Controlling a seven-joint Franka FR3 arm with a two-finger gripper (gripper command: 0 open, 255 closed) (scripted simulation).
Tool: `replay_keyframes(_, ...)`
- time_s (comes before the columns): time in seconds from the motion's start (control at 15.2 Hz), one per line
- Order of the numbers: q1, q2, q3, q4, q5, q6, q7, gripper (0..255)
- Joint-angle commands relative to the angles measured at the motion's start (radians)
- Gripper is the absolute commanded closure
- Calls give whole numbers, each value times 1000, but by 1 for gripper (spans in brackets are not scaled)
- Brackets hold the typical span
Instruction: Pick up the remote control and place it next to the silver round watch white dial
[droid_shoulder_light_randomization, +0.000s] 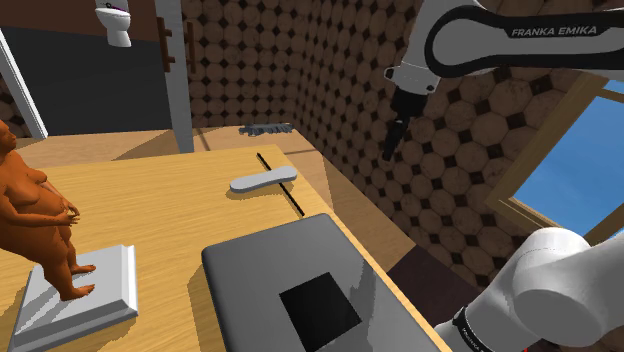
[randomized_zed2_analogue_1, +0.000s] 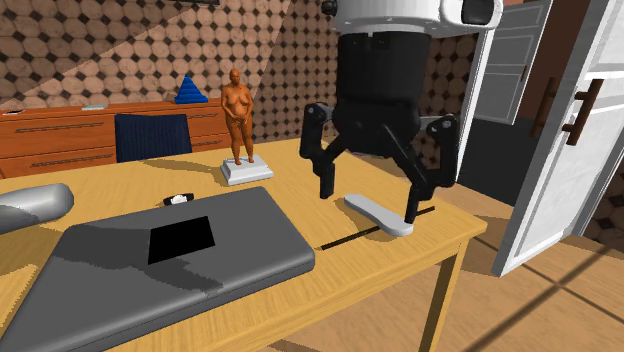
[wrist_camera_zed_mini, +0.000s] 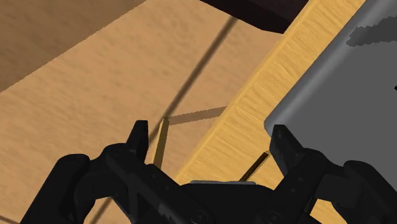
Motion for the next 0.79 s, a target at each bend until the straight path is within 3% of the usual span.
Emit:
replay_keyframes(0.0, 20, 67, -15, 17, 9, 61, -63, 0)
replay_keyframes(0.73, 107, 443, -53, 199, 118, 291, -419, 0)
